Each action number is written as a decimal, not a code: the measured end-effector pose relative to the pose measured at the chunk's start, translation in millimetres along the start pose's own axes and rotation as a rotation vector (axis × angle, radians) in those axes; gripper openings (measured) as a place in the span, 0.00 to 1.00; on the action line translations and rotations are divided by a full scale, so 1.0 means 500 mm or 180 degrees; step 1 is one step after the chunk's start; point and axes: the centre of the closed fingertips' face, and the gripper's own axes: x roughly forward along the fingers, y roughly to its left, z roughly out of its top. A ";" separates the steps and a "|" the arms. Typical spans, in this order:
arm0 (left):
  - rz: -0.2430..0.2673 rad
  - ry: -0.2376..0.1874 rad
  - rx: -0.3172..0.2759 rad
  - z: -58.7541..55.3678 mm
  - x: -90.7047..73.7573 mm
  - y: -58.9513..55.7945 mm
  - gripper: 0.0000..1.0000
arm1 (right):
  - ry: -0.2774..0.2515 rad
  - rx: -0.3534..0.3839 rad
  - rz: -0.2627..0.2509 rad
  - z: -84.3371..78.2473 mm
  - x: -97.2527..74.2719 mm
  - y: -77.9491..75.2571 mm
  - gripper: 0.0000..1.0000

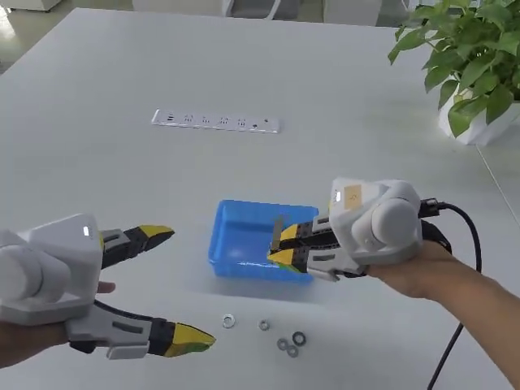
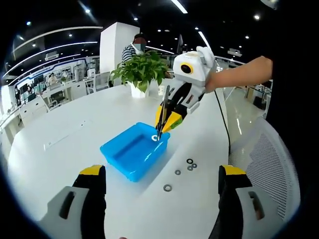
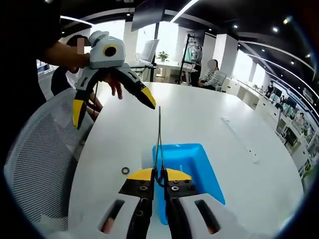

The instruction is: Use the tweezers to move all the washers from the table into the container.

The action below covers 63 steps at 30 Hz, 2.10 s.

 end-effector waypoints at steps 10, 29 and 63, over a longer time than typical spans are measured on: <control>0.0031 -0.0029 -0.0017 0.002 -0.002 0.002 0.99 | 0.0036 0.0050 -0.0048 -0.031 0.017 -0.036 0.07; 0.0042 -0.0017 -0.0011 0.002 0.005 0.019 0.99 | 0.0044 0.0153 -0.0003 -0.078 0.066 -0.064 0.08; -0.0302 0.0093 0.0404 0.060 0.104 0.057 0.64 | 0.0082 0.0248 0.0125 -0.119 0.112 -0.063 0.08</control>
